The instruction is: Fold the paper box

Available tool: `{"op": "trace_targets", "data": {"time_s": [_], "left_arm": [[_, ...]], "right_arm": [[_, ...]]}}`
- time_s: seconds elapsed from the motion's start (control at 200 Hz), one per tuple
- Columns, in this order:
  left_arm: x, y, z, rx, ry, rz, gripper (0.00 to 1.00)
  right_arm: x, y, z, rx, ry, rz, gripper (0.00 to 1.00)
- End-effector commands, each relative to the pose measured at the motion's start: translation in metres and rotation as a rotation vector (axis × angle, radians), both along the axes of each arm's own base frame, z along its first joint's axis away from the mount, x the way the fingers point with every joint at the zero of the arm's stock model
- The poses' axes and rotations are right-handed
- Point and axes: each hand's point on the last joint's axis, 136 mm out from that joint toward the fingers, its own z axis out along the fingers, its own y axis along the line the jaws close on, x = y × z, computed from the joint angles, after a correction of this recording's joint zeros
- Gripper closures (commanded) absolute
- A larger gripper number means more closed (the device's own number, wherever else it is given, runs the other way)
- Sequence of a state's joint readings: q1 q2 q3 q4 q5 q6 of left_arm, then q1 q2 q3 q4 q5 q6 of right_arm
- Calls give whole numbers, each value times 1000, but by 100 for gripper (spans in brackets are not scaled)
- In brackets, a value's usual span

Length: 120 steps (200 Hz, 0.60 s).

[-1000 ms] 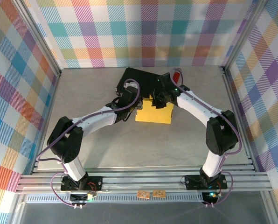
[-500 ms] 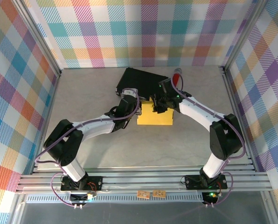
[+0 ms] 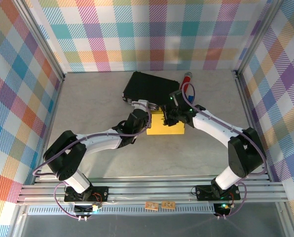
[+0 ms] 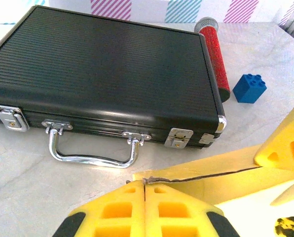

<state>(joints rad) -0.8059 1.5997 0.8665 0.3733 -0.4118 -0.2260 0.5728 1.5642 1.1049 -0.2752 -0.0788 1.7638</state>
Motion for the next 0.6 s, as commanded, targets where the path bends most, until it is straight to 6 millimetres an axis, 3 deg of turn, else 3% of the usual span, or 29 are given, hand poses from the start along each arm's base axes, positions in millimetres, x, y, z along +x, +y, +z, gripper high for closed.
{"op": "trace_targets", "data": {"time_s": [0.0,0.08,0.175,0.285,0.595], "left_arm": [[-13,-14,37,-37,-117,-36,100],[-21,-16,35,-16,-129,-39,100],[-29,-21,34,8,-146,-47,100],[-37,-25,32,43,-159,-51,100],[-51,-27,7,122,-144,-37,100]], "right_arm": [[-21,-5,-2,-26,18,27,47],[-25,-9,-3,-32,16,23,46],[-29,-11,-9,-34,25,26,33],[-32,-17,-12,-29,20,1,25],[-40,-25,-31,-40,56,-32,28]]}}
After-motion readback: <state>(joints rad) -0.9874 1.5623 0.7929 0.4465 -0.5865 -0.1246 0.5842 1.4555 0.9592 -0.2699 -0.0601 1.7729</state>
